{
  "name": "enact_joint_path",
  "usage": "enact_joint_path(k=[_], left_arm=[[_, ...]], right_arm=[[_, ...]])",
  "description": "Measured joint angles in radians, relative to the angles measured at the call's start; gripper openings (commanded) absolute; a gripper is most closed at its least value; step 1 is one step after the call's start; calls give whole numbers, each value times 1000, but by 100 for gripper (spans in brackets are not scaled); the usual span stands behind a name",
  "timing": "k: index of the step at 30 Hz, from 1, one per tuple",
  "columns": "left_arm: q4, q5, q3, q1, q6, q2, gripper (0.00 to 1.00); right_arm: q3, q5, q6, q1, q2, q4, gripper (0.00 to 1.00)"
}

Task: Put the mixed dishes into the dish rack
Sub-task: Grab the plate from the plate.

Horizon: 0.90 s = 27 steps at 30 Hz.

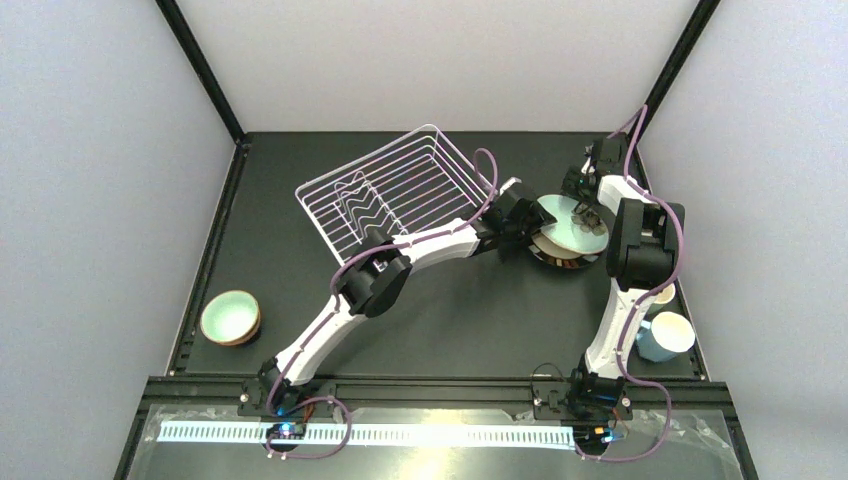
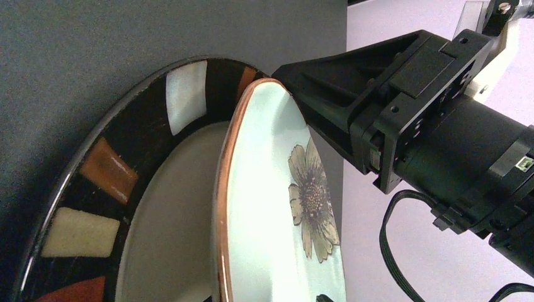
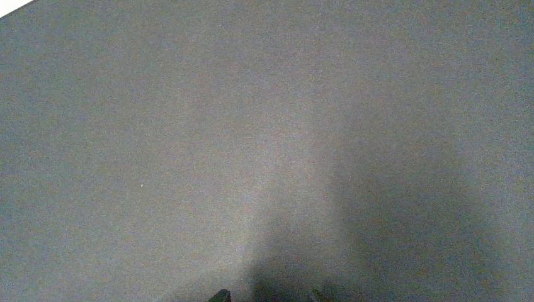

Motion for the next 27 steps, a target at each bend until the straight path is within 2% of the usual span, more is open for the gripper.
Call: enact_joint_path(k=[3,8,11,18,22,27], left_arm=[[0,0,10,0,0,6,70],[1,0,14,1,2,9,49],[1,2,14,1,2,9,44],[-22,5,16,1,27,9,22],[-31,8,17,1,37,9,17],[-31,8,17,1,37,9,2]], right_arm=[[0,0,-1,0,0,0,68],[0,0,-1,0,0,0,68],[0,0,-1,0,0,0,68],[0,0,-1,0,0,0,67],[0,0,-1,0,0,-1,68],[0,1,-1,0,0,-1,68]])
